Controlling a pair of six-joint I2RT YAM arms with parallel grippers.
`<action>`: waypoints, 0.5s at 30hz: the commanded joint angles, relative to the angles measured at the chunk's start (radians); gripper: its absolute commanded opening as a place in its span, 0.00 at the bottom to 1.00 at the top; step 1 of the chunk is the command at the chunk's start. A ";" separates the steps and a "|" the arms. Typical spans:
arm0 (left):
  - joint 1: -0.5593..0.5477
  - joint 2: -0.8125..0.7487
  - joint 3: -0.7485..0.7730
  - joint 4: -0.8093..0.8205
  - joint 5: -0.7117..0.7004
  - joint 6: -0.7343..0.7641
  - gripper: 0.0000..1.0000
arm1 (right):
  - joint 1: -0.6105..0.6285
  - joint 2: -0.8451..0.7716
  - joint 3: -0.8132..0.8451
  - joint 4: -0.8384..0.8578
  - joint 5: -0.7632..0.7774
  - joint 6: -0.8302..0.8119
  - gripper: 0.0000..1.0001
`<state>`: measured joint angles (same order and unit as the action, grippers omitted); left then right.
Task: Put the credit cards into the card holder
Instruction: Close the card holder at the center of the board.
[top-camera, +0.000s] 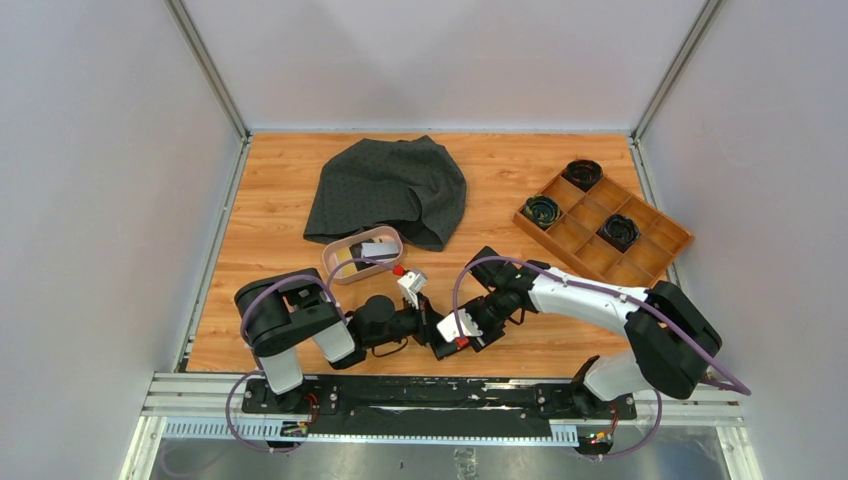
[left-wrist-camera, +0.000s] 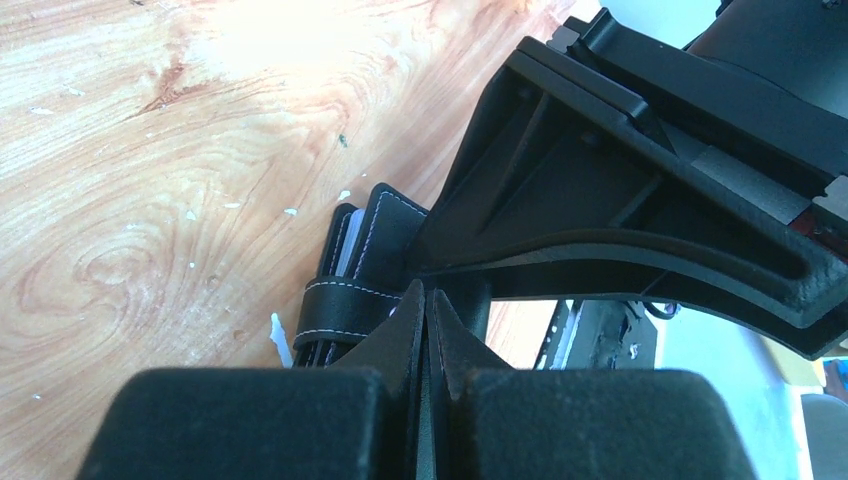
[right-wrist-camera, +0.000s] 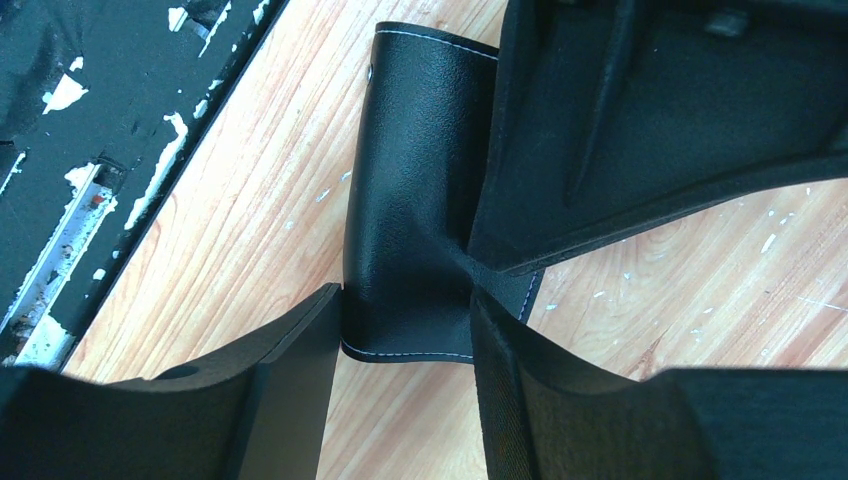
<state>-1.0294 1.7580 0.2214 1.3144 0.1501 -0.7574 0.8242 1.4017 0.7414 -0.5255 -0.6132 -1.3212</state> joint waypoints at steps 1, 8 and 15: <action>-0.036 0.054 -0.034 -0.112 -0.001 -0.002 0.00 | 0.008 0.031 0.001 -0.027 0.018 0.025 0.52; -0.045 0.081 -0.073 -0.065 -0.032 -0.032 0.00 | 0.009 0.033 0.001 -0.028 0.020 0.025 0.52; -0.047 0.125 -0.074 -0.047 -0.043 -0.058 0.00 | 0.009 0.034 0.003 -0.030 0.021 0.027 0.52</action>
<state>-1.0546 1.8145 0.1890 1.4254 0.1009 -0.8127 0.8242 1.4044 0.7437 -0.5278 -0.6144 -1.3182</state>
